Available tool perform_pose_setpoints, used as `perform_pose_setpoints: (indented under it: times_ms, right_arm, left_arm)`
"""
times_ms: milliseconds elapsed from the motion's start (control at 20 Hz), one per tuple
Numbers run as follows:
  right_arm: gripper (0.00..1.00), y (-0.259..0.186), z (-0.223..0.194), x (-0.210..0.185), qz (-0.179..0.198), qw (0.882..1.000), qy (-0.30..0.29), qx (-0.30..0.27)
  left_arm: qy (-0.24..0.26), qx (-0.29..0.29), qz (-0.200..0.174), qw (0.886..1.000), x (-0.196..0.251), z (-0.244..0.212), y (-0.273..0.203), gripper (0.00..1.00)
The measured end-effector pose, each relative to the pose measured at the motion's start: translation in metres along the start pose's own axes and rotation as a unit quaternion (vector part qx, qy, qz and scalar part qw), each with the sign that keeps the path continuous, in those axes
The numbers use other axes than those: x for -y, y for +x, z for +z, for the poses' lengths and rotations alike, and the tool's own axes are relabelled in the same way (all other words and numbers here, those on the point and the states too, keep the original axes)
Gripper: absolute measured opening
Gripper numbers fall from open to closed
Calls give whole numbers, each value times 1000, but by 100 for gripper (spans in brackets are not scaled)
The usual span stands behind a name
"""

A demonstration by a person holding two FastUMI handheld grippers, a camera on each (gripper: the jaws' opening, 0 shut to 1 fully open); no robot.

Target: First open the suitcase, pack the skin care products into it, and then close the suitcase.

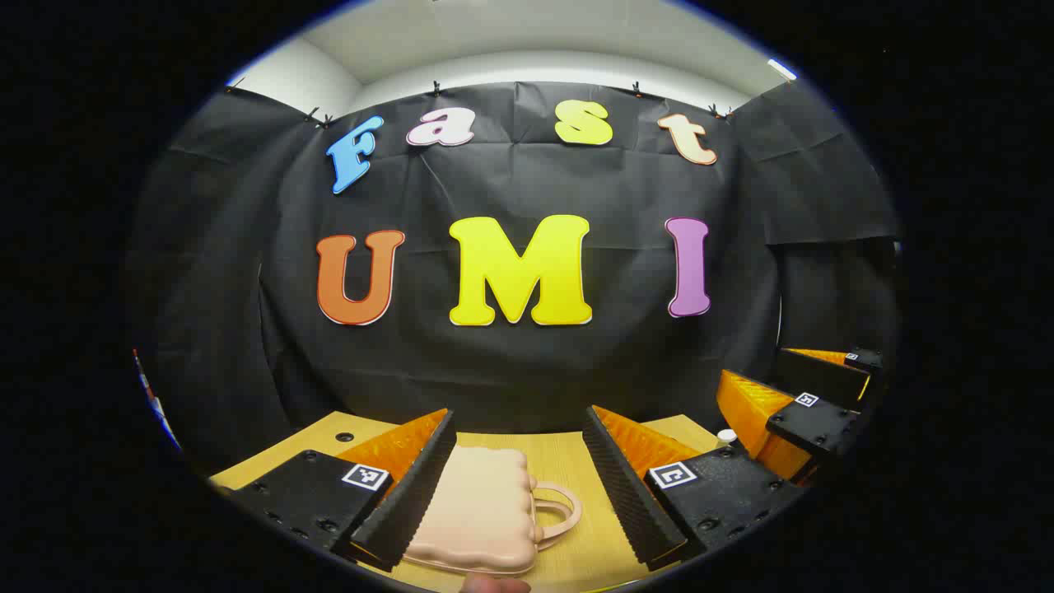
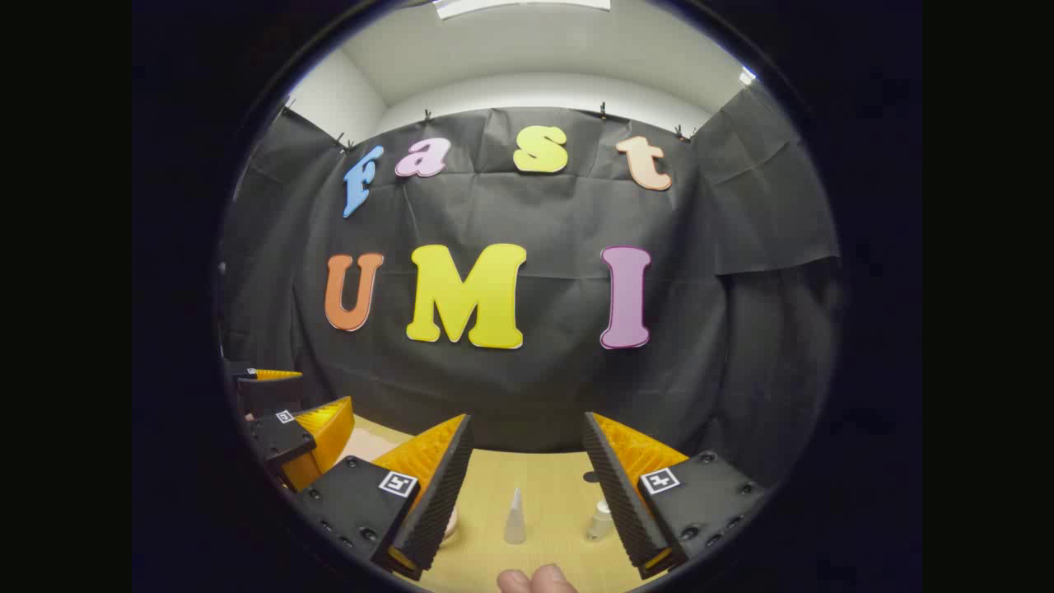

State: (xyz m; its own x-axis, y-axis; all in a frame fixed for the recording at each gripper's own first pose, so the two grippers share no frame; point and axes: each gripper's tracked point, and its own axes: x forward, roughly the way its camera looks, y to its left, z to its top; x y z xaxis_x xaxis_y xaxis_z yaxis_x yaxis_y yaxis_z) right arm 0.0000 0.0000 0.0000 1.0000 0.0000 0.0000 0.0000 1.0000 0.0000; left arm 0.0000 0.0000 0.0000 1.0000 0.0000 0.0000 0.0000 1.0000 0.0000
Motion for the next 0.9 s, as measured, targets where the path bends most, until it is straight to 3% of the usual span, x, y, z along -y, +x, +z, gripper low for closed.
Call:
perform_pose_setpoints:
  times_ms: [400, 550, 650, 700, 900]
  right_arm:
    - [80, 10, -2, 11, 5, 1000, 3, -3]
    - [80, 9, -13, 17, 1, 1000, -4, -18]
    - [80, 5, -15, 32, -10, 1000, -11, -20]
    - [80, 5, -16, 40, -15, 1000, -14, -20]
    - [79, 1, -37, 79, -49, 997, -31, -45]
  left_arm:
    - [3, -16, -1, 1000, 8, -7, 5, 99]
    - [-8, -19, -25, 999, 17, -10, 5, 98]
    - [27, -40, -34, 998, 19, -27, 14, 98]
    - [39, -62, -59, 996, 27, -46, 18, 99]
    - [128, -118, -108, 979, 46, -99, 26, 100]
